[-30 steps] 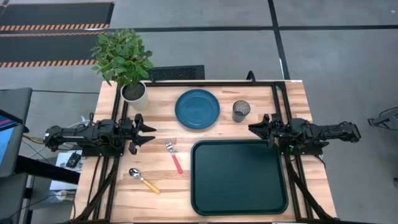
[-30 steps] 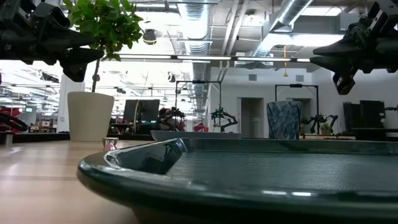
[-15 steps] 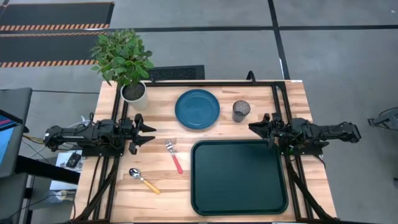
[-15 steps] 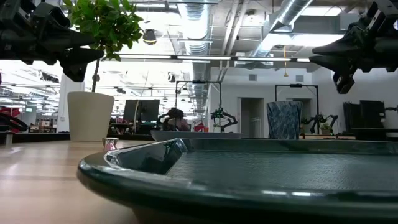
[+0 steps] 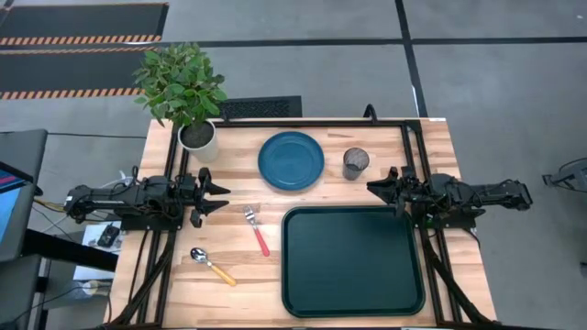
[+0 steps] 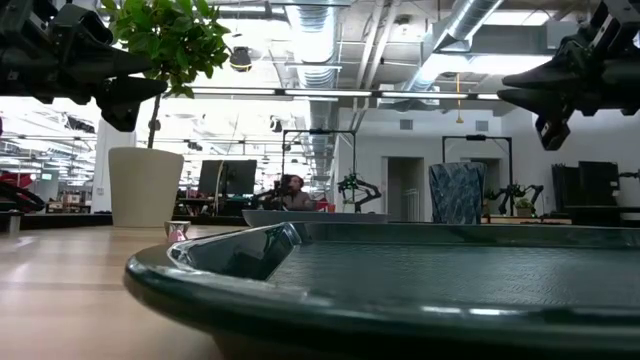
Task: Pick and place plate/cup/fork/spoon on tray
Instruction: Put the dark blue plate on the black tray
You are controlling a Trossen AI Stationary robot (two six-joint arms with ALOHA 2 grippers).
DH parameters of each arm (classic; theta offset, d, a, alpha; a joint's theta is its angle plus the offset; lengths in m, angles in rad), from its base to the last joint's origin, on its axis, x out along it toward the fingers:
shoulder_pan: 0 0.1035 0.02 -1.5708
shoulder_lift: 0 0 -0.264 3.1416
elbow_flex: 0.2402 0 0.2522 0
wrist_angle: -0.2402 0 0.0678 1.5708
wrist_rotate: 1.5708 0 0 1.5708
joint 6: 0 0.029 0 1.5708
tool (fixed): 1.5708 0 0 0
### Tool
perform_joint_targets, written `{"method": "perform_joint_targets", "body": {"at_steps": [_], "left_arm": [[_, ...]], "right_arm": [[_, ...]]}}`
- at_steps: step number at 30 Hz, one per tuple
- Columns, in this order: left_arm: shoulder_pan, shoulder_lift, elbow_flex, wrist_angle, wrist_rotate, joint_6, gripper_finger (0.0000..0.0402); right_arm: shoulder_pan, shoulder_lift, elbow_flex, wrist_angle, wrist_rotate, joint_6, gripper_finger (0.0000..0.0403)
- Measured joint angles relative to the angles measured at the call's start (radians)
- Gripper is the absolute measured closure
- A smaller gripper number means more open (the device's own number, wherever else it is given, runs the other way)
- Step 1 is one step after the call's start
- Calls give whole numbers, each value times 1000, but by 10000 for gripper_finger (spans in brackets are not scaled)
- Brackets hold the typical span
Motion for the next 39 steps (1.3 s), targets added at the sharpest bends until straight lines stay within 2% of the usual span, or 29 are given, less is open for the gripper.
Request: {"method": "perform_joint_targets", "body": {"at_steps": [13, 20, 26, 29, 31, 36, 39], "left_arm": [[0, 0, 0, 18, -40, -22, 234], [0, 0, 0, 14, -41, -29, 234], [0, 0, 0, 16, -83, 9, 234], [0, 0, 0, 18, -91, -38, 234], [0, 0, 4, 19, -143, -102, 234], [1, 66, 70, -78, -378, -210, 234], [0, 188, 141, -69, -395, -261, 234]], "right_arm": [[-49, 0, 0, 49, 91, 3, 290], [-62, 0, 0, 58, 95, 132, 290], [-61, 0, 0, 58, 94, 157, 290], [-61, 0, 0, 71, 124, 157, 290], [-61, 0, 0, 91, 161, 158, 290], [-61, 0, 6, 141, 192, 151, 284], [-61, 16, 19, 143, 202, 148, 271]]}}
